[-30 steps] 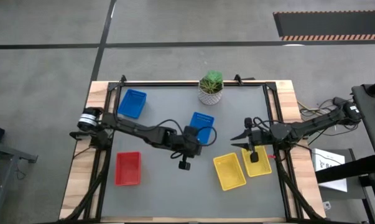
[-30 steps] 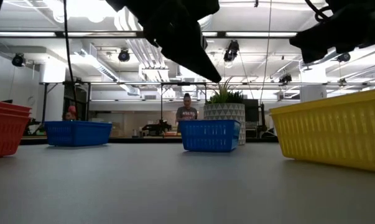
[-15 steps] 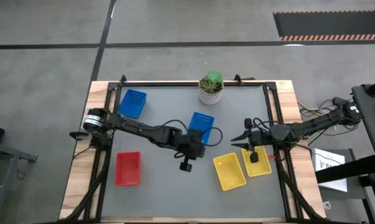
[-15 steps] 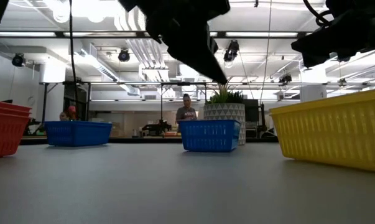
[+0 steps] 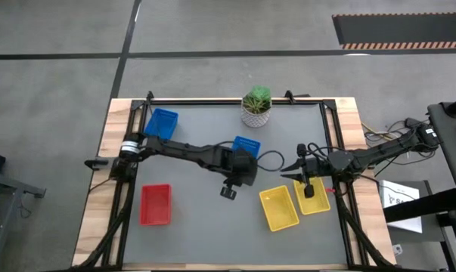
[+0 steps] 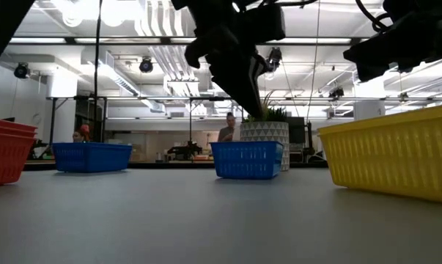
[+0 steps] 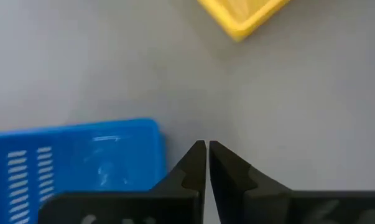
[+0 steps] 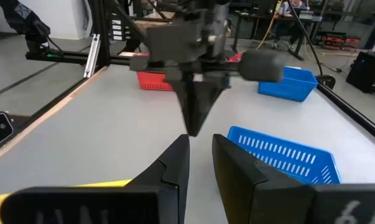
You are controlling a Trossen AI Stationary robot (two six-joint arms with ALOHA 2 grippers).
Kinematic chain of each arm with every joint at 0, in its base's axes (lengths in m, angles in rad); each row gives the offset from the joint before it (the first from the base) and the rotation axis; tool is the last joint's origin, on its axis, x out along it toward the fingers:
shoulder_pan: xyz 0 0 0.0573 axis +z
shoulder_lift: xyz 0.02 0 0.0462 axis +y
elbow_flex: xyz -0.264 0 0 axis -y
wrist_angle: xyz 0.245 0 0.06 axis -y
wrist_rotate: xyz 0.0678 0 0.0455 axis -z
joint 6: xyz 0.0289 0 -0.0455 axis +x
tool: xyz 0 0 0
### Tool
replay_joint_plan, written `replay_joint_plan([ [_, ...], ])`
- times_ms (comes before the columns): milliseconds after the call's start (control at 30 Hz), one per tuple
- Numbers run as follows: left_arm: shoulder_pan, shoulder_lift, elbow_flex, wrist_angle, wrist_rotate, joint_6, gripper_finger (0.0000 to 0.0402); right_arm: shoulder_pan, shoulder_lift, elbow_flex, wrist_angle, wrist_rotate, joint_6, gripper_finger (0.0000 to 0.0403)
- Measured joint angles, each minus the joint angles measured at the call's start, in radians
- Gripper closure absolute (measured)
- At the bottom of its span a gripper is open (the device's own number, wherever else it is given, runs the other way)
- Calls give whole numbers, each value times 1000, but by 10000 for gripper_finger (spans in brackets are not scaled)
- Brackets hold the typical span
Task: Stack baskets by color
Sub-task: Stack the right blue bin on top of the left blue bin
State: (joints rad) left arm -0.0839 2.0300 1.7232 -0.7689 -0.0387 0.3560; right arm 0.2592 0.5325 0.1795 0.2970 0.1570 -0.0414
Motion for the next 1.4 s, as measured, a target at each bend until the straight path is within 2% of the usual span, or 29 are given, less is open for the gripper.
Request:
replay_joint_plan([
  [133,44,-6,6,-5,3,1,363,0,5,-1,0,0,-1,341],
  [367,68,30,-32,59,27,21,258,0,7,-1,-1,0,-1,342],
  [533,69,54,-44,133,24,48,225,0,8,-1,-8,0,-2,344],
  [700,70,79,-46,167,-21,43,224,0,9,-1,-9,0,-2,342],
  [967,70,79,-46,167,-23,17,229,0,14,-1,-10,1,-3,342],
  [1167,70,79,-46,168,-23,17,264,0,14,-1,-9,1,-3,345],
  [1400,70,79,-46,170,-22,16,327,0,14,-1,-9,2,-3,346],
])
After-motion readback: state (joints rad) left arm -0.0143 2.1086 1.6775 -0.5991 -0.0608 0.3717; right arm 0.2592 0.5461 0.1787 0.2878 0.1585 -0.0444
